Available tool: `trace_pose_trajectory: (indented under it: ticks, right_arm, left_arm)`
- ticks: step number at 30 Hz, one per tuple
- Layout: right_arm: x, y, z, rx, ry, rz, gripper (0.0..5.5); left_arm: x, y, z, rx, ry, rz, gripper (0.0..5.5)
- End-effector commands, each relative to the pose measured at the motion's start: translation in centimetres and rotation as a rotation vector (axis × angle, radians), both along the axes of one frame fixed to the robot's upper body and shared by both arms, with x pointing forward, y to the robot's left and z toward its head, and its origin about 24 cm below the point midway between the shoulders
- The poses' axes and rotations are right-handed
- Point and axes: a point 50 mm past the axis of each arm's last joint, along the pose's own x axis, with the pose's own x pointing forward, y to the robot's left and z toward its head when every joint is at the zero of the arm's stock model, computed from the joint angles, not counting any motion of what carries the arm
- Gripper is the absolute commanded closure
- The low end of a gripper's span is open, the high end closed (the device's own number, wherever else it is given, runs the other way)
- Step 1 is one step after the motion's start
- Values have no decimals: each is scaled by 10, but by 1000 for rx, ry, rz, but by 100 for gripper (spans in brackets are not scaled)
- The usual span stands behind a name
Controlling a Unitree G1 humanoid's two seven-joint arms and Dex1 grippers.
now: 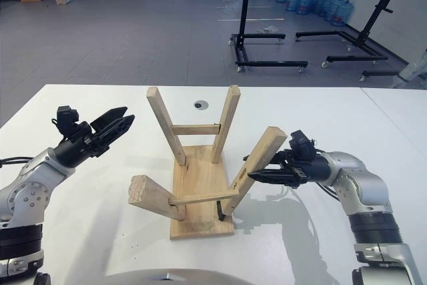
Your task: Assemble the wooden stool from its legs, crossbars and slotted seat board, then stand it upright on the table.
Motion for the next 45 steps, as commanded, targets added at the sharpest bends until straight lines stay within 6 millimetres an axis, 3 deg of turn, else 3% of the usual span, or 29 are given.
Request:
trace_pose_trajectory:
  ticks: [1,10,20,25,45]
  right_arm:
    - [2,5,10,-124,-120,17,345]
    - [0,19,17,-158,-215,62,345]
    - [-20,16,-6,-148,-250,24,345]
    - [-22,14,-9,-116,-263,-31,346]
    - [-25,15,-15,-171,-318,36,346]
  left_arm:
    - [-2,-1,-3,8,2,10,185]
    - [-1,-4,-9,-2,13,12,185]
    - [-4,-3,-11,3,16,24,185]
    - [-6,-3,-13,8,21,28,185]
    - [-4,-8,-19,22,35,23,185]
